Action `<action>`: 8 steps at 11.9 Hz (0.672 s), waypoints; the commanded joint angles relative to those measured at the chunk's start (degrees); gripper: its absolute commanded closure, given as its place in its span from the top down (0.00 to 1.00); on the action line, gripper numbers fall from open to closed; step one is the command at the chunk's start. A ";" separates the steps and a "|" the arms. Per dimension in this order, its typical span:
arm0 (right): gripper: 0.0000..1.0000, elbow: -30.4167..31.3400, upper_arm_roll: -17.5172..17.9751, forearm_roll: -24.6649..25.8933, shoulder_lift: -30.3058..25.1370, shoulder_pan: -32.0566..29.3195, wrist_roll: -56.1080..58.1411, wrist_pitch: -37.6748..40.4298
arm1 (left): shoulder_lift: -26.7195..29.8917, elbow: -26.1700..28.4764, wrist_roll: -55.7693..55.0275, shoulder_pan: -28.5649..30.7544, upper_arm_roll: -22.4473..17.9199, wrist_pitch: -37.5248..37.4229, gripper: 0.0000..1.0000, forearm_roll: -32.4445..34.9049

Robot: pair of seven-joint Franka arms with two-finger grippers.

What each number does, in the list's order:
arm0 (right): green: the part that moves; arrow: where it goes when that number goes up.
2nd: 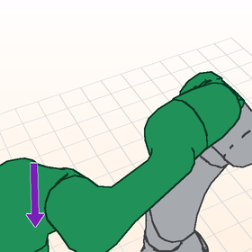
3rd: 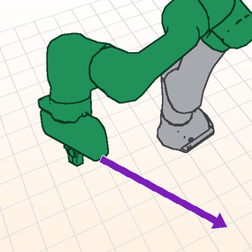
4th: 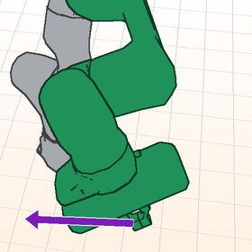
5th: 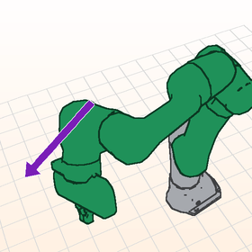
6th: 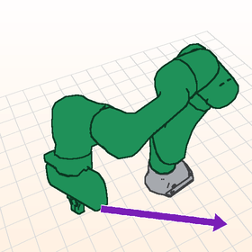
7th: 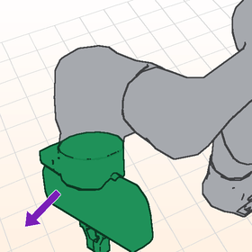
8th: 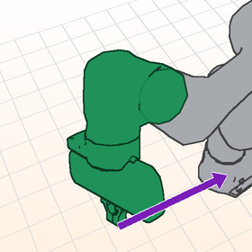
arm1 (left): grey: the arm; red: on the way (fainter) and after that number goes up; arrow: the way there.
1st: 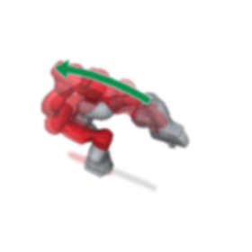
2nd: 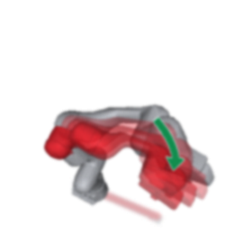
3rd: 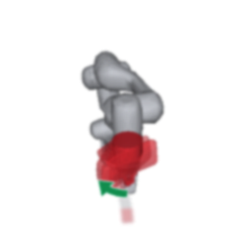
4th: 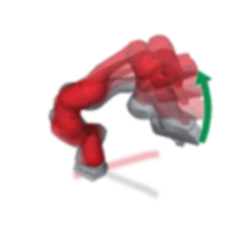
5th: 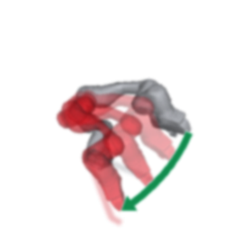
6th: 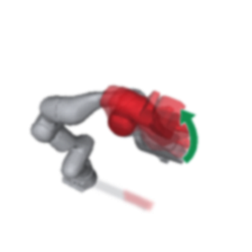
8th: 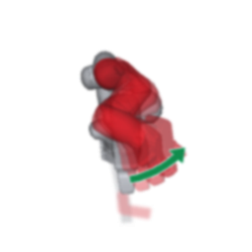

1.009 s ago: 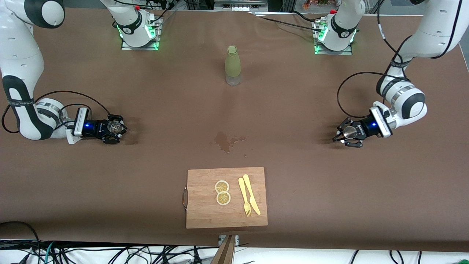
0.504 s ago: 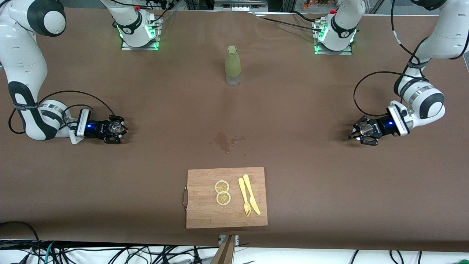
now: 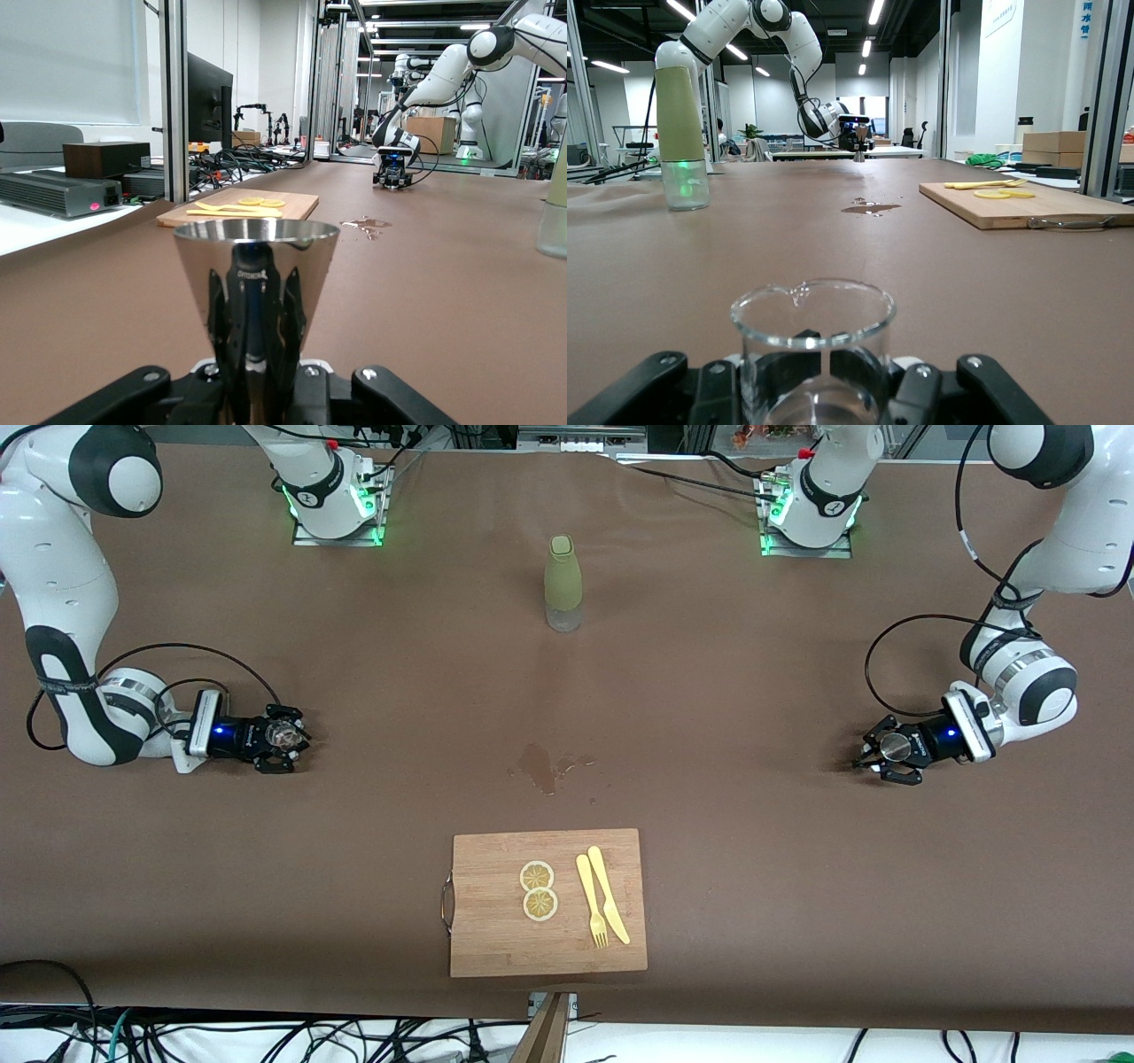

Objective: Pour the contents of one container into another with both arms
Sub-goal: 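Lower the beaker with the right gripper while the left gripper lowers the jigger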

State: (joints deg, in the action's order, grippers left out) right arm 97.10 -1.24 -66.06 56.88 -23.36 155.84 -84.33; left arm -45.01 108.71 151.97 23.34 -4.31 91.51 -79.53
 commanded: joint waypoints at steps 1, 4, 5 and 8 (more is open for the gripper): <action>0.33 -2.88 0.27 0.14 2.80 -0.37 2.63 0.40 | -2.35 -2.97 2.09 0.66 -0.17 -2.22 0.00 2.37; 1.00 -3.41 0.19 1.63 2.71 -0.37 1.32 1.10 | -2.97 -3.15 2.19 0.66 -0.43 -2.22 0.00 2.37; 1.00 -3.85 0.18 2.25 2.54 -0.37 1.14 1.19 | -3.41 -3.41 2.19 0.66 -0.43 -2.22 0.00 2.37; 1.00 -5.17 -0.87 3.92 2.27 -0.37 0.09 2.32 | -4.91 -4.64 2.80 0.57 -0.43 -2.66 0.00 2.37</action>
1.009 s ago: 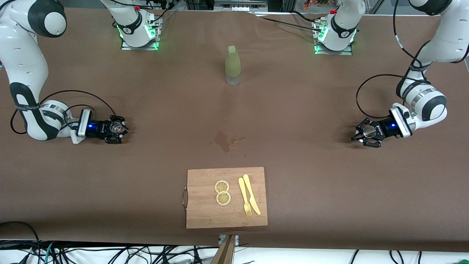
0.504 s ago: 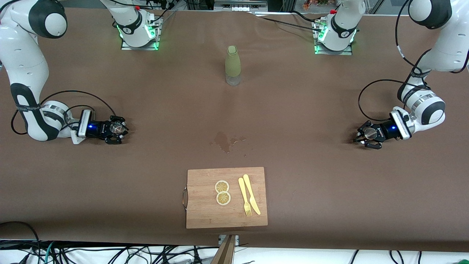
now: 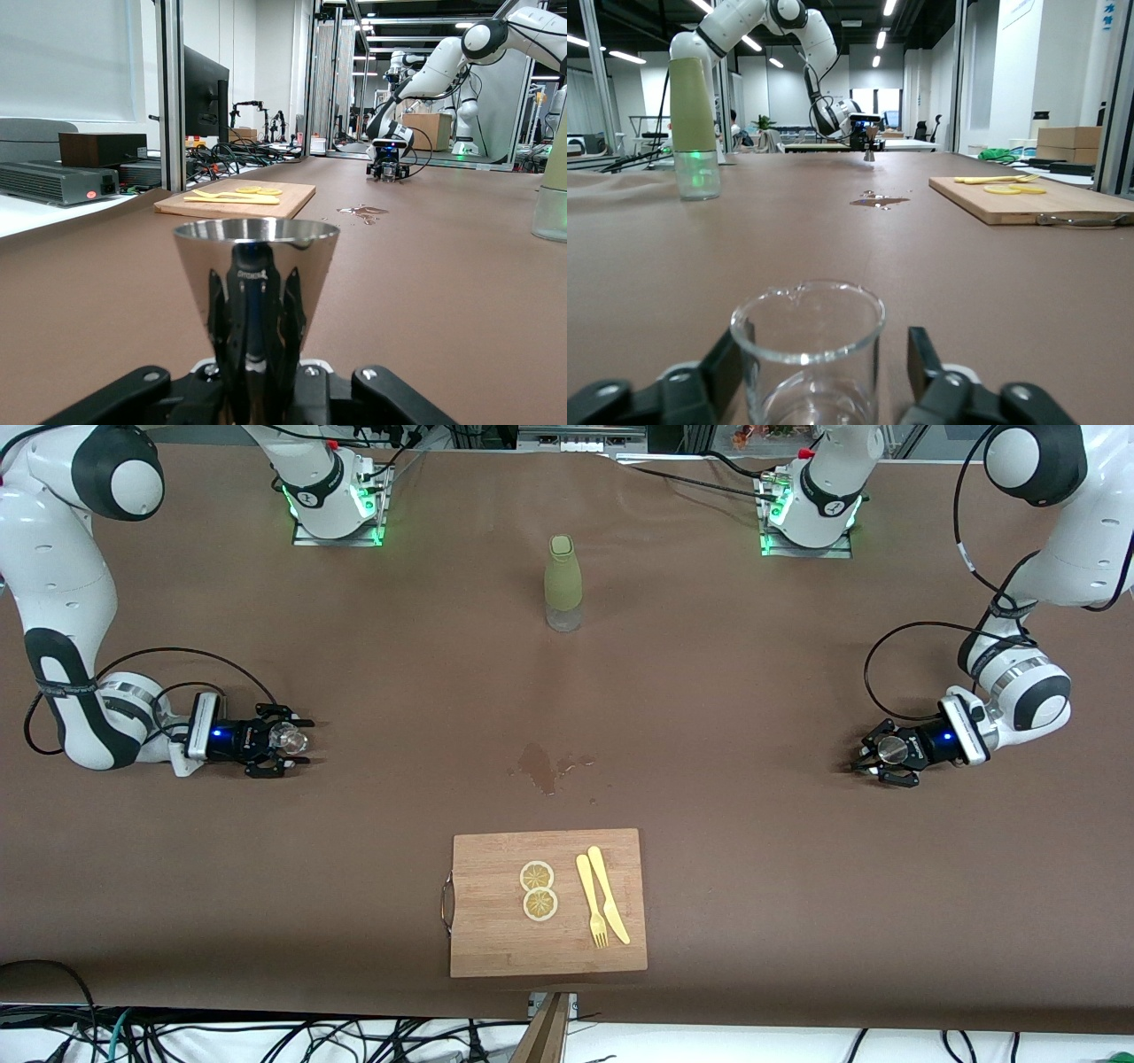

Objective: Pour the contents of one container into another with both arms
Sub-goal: 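Lower the beaker with the right gripper while the left gripper lowers the jigger, then open both grippers, releasing the beaker and jigger on the table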

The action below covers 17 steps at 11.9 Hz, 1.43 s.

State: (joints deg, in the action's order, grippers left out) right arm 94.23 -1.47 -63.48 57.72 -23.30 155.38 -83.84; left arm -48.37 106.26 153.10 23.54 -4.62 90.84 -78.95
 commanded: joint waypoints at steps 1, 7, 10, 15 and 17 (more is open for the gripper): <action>1.00 -2.29 -1.68 1.43 1.26 -0.34 0.36 2.36 | -1.81 -2.37 2.02 0.37 -0.13 -1.98 0.00 1.78; 1.00 -2.21 -5.21 11.77 -8.48 -0.60 -8.31 1.93 | -1.81 -2.37 2.29 0.46 -0.39 -2.51 0.24 1.87; 1.00 -0.63 -5.12 19.25 -18.04 0.09 -19.11 -3.42 | -1.81 -2.37 2.20 0.46 -0.48 -2.77 0.57 1.87; 1.00 2.98 -4.68 31.20 -32.73 7.55 -49.06 -14.22 | -1.73 -2.46 2.20 0.46 -1.18 -2.86 1.00 1.87; 1.00 5.08 -4.68 36.38 -37.83 12.81 -63.98 -17.49 | -1.73 -3.51 1.94 0.37 -2.14 -3.39 1.00 2.57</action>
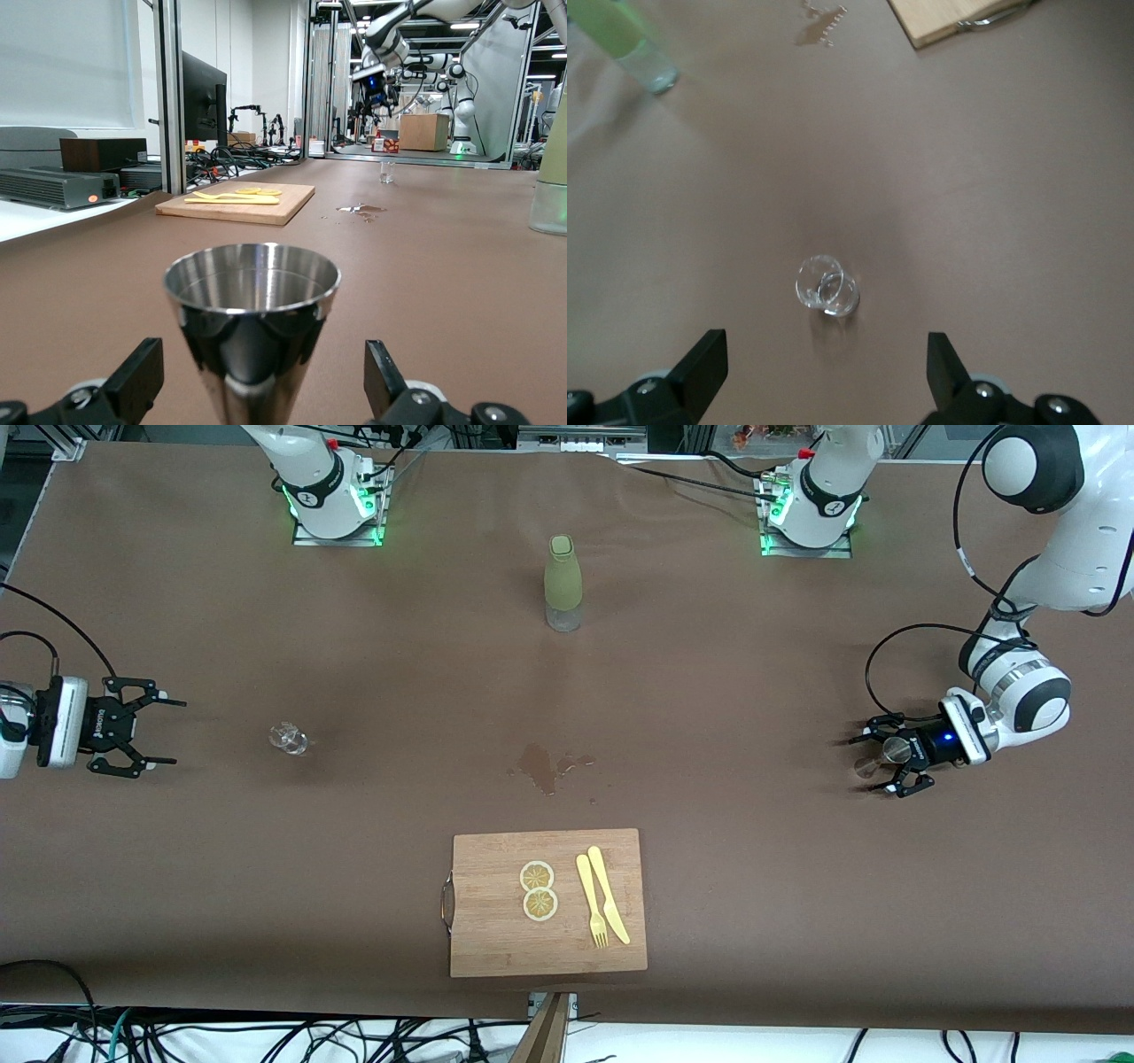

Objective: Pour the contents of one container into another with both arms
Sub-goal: 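Open both grippers, releasing the beaker and jigger on the table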

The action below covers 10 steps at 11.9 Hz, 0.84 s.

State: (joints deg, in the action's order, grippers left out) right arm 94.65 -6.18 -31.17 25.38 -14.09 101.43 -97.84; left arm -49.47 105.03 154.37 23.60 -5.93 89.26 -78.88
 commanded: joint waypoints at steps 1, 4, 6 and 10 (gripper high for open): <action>1.00 4.66 0.03 6.36 -6.82 5.98 -16.73 -5.06 | -0.54 -2.64 0.24 0.31 -1.27 -2.16 1.00 3.73; 1.00 4.66 0.20 13.12 -9.03 10.30 -35.81 -9.02 | -0.54 -5.00 -1.08 0.31 -3.64 -3.21 1.00 5.57; 1.00 4.66 0.90 14.90 -9.73 11.88 -48.28 -10.61 | -0.62 -6.76 -1.87 0.39 -5.57 -3.83 1.00 7.86; 1.00 4.66 2.39 26.41 -12.45 17.16 -76.84 -11.15 | 0.25 -11.85 -8.70 0.39 -8.48 -5.23 1.00 13.30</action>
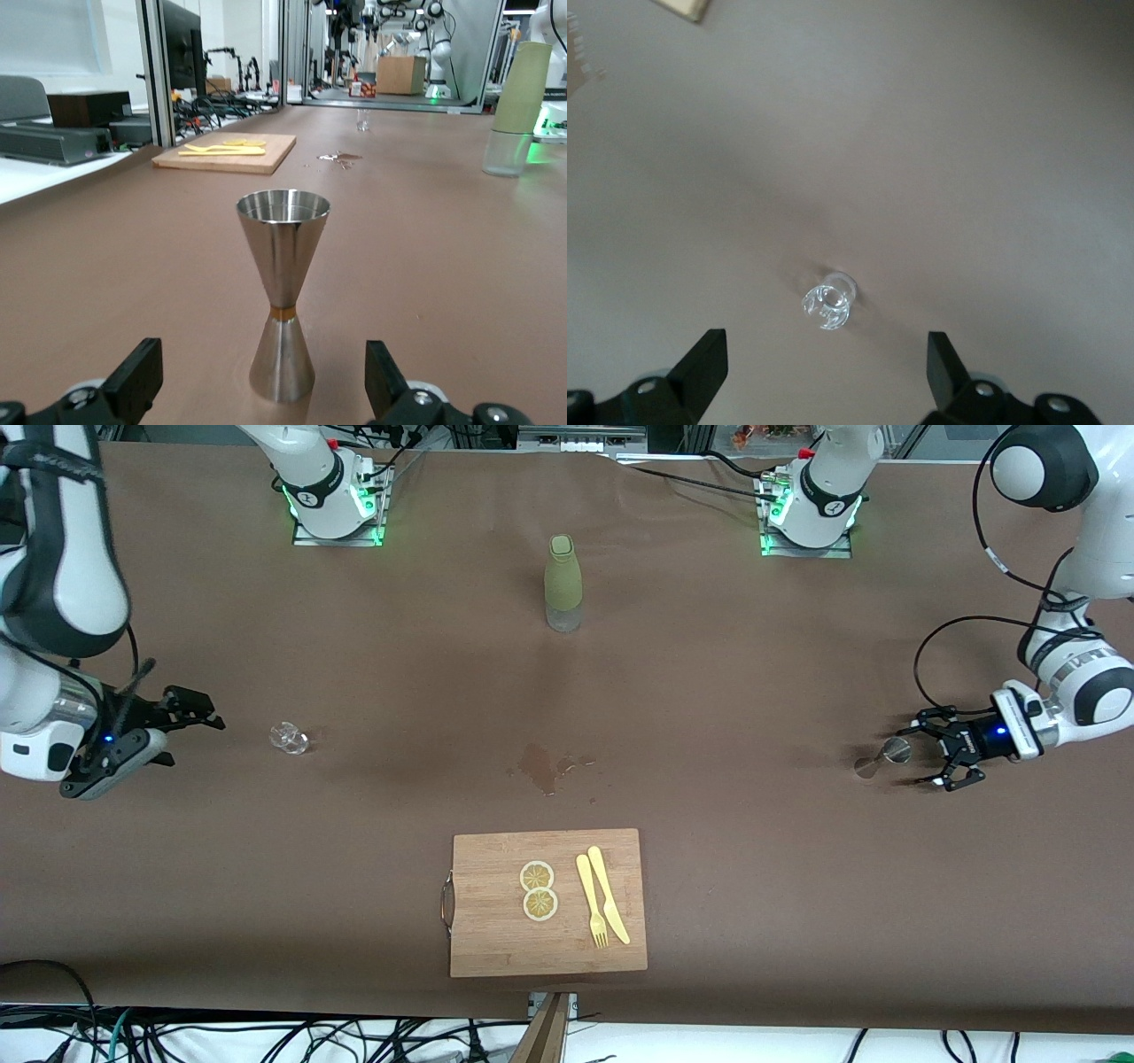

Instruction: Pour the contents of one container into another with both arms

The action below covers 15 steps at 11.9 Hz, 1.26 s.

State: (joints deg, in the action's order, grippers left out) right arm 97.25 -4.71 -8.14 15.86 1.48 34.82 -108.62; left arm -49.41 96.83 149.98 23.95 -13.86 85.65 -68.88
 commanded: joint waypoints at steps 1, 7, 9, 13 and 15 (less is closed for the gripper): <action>1.00 1.98 1.02 3.83 -3.29 2.20 -14.91 0.42 | 1.32 -5.14 -7.31 0.04 -0.99 -1.71 1.00 5.49; 1.00 1.10 3.21 10.14 -6.36 5.64 -41.66 6.49 | 14.40 -8.14 -32.61 -2.93 -1.08 -0.31 1.00 19.02; 1.00 0.22 3.13 11.04 -7.24 5.20 -41.33 7.72 | 19.85 -7.71 -43.23 -5.65 -1.08 1.27 1.00 24.38; 1.00 -0.74 2.78 10.60 -11.54 3.01 -44.22 15.96 | 28.47 -7.44 -67.39 -11.98 -0.73 2.41 1.00 33.08; 1.00 -0.75 2.78 10.33 -14.44 1.51 -44.32 16.42 | 31.03 -7.53 -77.16 -15.50 -0.56 3.73 1.00 35.73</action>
State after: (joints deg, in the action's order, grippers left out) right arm 96.25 -2.37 1.85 4.45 4.39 -8.49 -93.50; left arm -21.69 87.33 80.24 11.07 -14.49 87.28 -36.35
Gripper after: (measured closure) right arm 0.000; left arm 0.000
